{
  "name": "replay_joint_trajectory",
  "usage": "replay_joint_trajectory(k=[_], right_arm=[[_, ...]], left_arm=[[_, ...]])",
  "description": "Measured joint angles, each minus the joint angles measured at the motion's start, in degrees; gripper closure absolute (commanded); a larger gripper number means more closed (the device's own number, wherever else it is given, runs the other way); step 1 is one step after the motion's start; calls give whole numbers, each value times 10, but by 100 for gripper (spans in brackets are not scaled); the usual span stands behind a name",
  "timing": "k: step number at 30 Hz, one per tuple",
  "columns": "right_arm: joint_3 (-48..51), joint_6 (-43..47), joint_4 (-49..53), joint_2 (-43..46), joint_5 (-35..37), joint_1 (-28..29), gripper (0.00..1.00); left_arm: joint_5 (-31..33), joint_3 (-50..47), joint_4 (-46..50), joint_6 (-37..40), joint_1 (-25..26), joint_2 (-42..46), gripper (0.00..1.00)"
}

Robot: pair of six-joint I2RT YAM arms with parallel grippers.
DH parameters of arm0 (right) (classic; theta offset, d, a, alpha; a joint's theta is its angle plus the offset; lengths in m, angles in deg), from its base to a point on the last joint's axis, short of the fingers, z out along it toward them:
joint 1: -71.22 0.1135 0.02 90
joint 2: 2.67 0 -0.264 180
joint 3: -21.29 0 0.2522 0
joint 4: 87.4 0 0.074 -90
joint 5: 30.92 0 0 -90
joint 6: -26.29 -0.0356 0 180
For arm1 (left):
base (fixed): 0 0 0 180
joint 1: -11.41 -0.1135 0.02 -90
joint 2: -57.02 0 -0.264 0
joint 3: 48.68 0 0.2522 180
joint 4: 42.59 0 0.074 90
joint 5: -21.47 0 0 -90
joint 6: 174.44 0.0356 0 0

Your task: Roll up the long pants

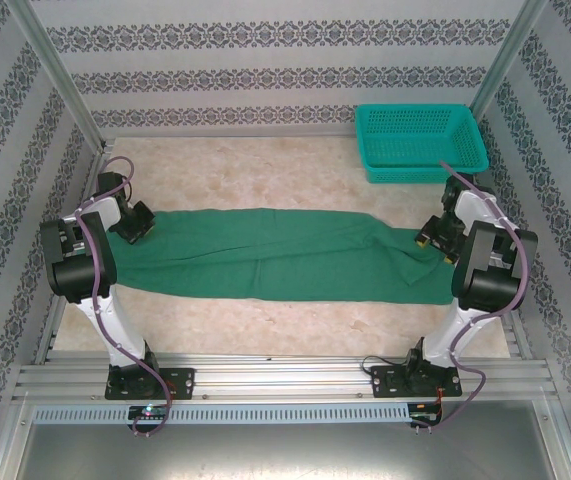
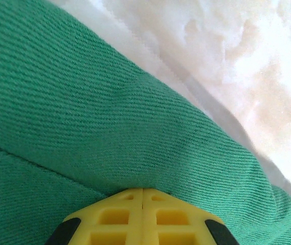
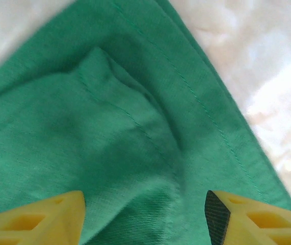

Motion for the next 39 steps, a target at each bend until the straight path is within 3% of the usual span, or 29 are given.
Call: replay_joint_trajectory(k=[9, 10, 11, 12, 13, 14, 23, 34, 39], right_arm=[[-31, -13, -33, -71, -7, 0, 36], [-34, -13, -33, -77, -6, 0, 41], [-38, -14, -32, -82, -7, 0, 53], [-41, -17, -33, -82, -7, 0, 71], [-43, -16, -36, -83, -7, 0, 98], [-46, -15, -39, -84, -7, 0, 100], [-52, -10, -38, -70, 12, 0, 100], [-50, 40, -66, 121, 67, 16, 100], [19, 73, -87, 187, 89, 53, 100]], left_arm=[[0, 0, 0, 2, 0, 0, 100], [0, 0, 0, 2, 0, 0, 100], [0, 0, 0, 2, 0, 0, 100], [0, 0, 0, 2, 0, 0, 100], [0, 0, 0, 2, 0, 0, 100], [0, 0, 0, 2, 0, 0, 100], [0, 0, 0, 2, 0, 0, 100], [-2, 0, 0, 2, 0, 0, 100], [-2, 0, 0, 2, 0, 0, 100]])
